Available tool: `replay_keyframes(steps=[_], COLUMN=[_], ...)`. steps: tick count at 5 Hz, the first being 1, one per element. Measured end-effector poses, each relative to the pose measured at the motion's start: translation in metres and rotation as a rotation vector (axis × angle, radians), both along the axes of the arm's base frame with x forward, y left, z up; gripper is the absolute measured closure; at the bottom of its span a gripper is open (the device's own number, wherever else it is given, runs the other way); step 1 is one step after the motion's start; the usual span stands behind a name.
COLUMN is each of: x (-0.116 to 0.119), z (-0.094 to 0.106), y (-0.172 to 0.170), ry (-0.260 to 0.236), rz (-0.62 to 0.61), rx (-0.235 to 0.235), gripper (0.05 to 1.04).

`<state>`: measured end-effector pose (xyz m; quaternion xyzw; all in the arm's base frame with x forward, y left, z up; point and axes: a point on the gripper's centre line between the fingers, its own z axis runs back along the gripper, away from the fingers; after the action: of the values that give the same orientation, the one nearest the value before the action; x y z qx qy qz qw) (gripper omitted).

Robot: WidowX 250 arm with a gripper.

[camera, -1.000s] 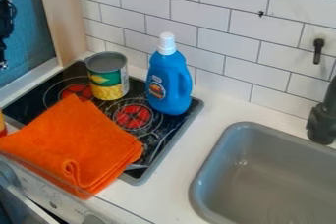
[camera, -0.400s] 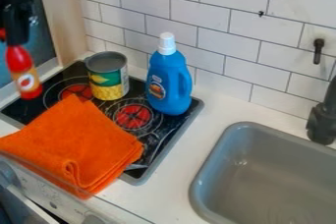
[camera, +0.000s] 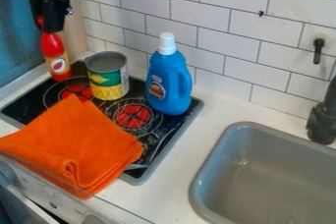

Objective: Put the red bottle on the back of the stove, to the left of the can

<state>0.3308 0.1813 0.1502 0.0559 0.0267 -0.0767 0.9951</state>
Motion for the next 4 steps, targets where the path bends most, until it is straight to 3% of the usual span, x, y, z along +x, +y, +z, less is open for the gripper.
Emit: replay_keyframes(steps=[2, 3, 4], x=[0.029, 0.037, 0.044], z=[-0.011, -0.022, -0.025], y=[0.014, 0.016, 0.015], ry=[0.028, 0.068, 0.074], rz=[0.023, 0.033, 0.046], rx=[0.003, -0.024, -0.055], gripper=[0.749, 0.749, 0.749])
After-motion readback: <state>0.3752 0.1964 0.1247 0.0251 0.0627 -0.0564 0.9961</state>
